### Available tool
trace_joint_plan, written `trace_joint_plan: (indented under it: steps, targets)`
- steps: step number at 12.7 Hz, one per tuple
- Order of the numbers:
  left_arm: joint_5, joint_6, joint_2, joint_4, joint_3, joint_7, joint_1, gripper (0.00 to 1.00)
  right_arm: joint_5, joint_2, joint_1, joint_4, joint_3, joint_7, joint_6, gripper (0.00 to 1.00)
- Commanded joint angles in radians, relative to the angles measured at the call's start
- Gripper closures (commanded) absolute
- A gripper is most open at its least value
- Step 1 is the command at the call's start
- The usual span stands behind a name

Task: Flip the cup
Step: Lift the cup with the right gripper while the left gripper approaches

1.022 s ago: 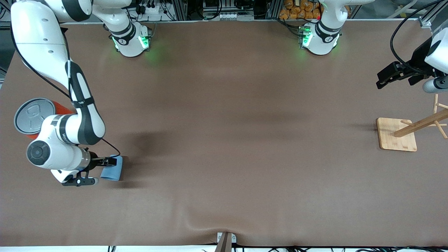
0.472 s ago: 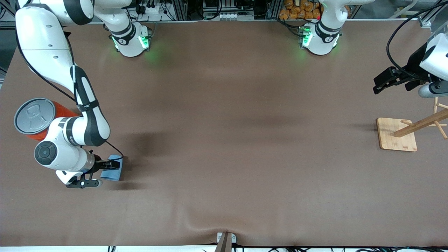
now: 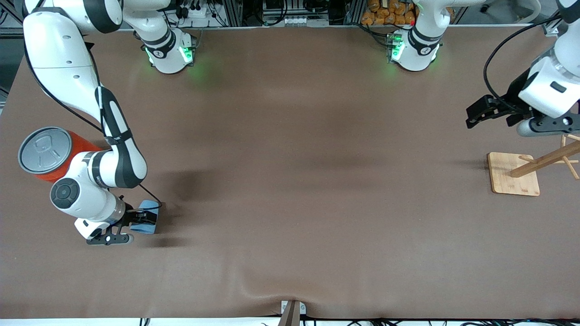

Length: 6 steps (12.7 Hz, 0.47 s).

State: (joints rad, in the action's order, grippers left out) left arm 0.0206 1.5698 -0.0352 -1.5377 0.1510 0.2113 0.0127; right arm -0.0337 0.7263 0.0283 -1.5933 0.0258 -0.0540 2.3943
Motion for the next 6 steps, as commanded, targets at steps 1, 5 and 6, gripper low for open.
trace_joint_plan:
  steps: [1, 5, 6]
  targets:
    - [0.012, 0.009, -0.025, 0.011, 0.033, -0.020, 0.000, 0.00, 0.011, -0.022, -0.015, -0.104, -0.003, -0.020, 0.112, 0.00]
    - [0.036, 0.018, -0.049, 0.011, 0.062, -0.020, 0.001, 0.00, 0.009, -0.033, -0.011, -0.132, -0.003, -0.099, 0.137, 0.79]
    - [0.060, 0.019, -0.066, 0.011, 0.064, -0.020, 0.000, 0.00, 0.009, -0.034, -0.008, -0.129, -0.003, -0.121, 0.134, 0.85]
